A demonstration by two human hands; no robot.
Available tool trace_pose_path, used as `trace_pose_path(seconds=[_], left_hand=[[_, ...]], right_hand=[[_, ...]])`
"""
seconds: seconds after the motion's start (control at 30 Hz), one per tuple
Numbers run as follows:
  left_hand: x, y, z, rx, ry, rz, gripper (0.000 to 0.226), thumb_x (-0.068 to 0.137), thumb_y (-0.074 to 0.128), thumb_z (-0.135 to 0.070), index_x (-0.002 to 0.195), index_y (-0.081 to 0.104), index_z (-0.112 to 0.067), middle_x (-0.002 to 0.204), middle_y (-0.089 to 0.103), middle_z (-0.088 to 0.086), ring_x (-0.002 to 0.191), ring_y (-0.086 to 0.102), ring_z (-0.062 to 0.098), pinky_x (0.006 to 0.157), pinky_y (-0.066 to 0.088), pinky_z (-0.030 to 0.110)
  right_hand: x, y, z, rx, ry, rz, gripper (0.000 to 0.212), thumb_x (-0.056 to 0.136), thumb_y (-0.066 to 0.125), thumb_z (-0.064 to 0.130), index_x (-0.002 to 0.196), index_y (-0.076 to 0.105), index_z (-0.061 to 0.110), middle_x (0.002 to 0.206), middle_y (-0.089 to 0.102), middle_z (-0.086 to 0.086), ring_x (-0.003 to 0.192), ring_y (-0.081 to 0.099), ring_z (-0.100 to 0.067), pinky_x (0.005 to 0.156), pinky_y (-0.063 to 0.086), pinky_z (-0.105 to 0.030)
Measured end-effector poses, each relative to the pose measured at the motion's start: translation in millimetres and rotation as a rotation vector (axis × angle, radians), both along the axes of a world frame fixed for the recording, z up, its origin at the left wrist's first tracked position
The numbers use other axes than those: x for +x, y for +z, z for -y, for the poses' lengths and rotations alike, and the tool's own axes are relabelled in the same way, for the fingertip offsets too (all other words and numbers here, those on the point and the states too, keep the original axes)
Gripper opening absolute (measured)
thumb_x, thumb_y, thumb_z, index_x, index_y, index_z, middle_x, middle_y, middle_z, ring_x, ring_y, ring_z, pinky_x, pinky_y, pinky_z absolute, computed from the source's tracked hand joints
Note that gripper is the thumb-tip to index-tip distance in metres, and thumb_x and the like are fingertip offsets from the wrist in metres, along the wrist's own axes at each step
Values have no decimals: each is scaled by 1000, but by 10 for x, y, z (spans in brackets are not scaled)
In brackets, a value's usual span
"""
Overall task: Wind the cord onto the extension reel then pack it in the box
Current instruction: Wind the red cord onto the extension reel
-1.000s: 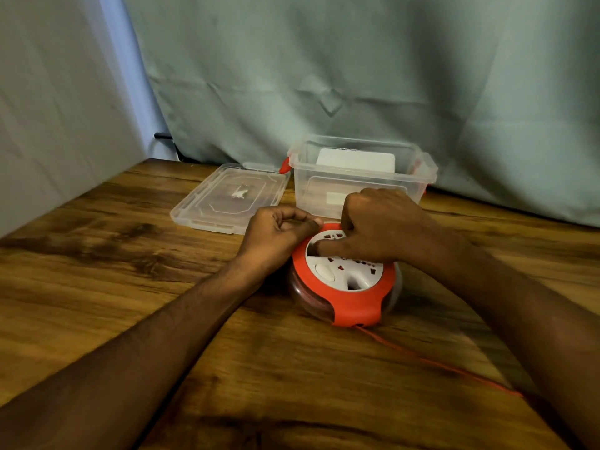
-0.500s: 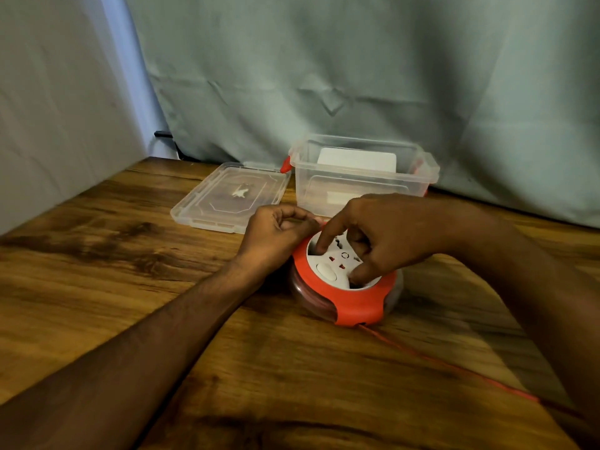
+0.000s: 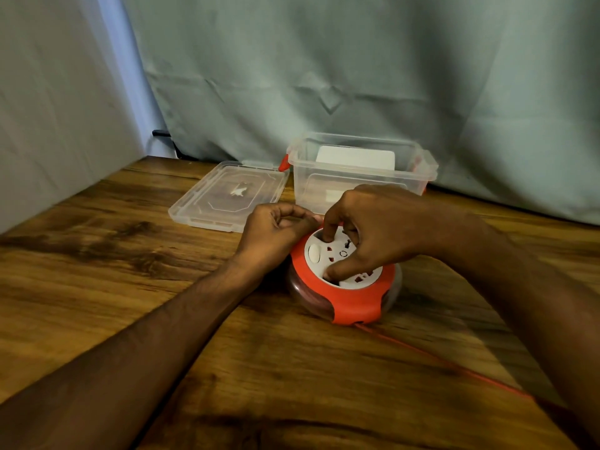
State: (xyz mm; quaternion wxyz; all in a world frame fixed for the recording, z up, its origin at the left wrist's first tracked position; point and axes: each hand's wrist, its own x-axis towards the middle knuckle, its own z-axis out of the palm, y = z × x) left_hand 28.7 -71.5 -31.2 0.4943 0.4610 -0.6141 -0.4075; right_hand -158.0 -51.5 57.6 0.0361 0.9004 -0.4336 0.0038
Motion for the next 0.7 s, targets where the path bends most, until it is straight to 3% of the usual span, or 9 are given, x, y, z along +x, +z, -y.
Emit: trace_pose_path(seconds=[0.17,0.3,0.43,0.6,0.7], left_hand=[[12,-13,6,5,-8,-5,17,93,74,-22,103,78,-10,93,82,4,85,80,15,76,63,31],[5,-10,11,26,-9,-31,17,92,75,-21,103,78,-8,93,82,6,84,80,18,73,63,30],[5,-6,8,26,-4,-18,17,91,76,-23,103,79,-10,90,82,4,80,80,16,67,62,24],[3,-3,-1,30,14,-9,15,91,77,-25,100,80,-14,86,82,3,75,80,17,62,61,24],[0,-3,-13,25,18,-7,15,90,77,-24,100,80,-13,85,82,4,74,80,17,62,60,24]], right_hand=[[29,-141,59,-186,-14,14,63,63,50,91,79,63,32,69,50,20,67,51,-5,53,32,-21],[36,-169,70,-226,-62,61,63,59,42,95,58,43,32,57,45,17,55,47,-2,49,30,-21],[23,-200,87,-242,-120,85,67,60,42,96,60,45,29,59,48,16,58,50,-5,50,30,-22],[28,-248,114,-205,-240,75,67,65,43,93,76,52,28,62,43,16,58,48,-5,52,33,-25],[32,-203,86,-181,-225,60,61,71,44,90,73,52,29,63,46,14,62,54,-7,51,33,-24]])
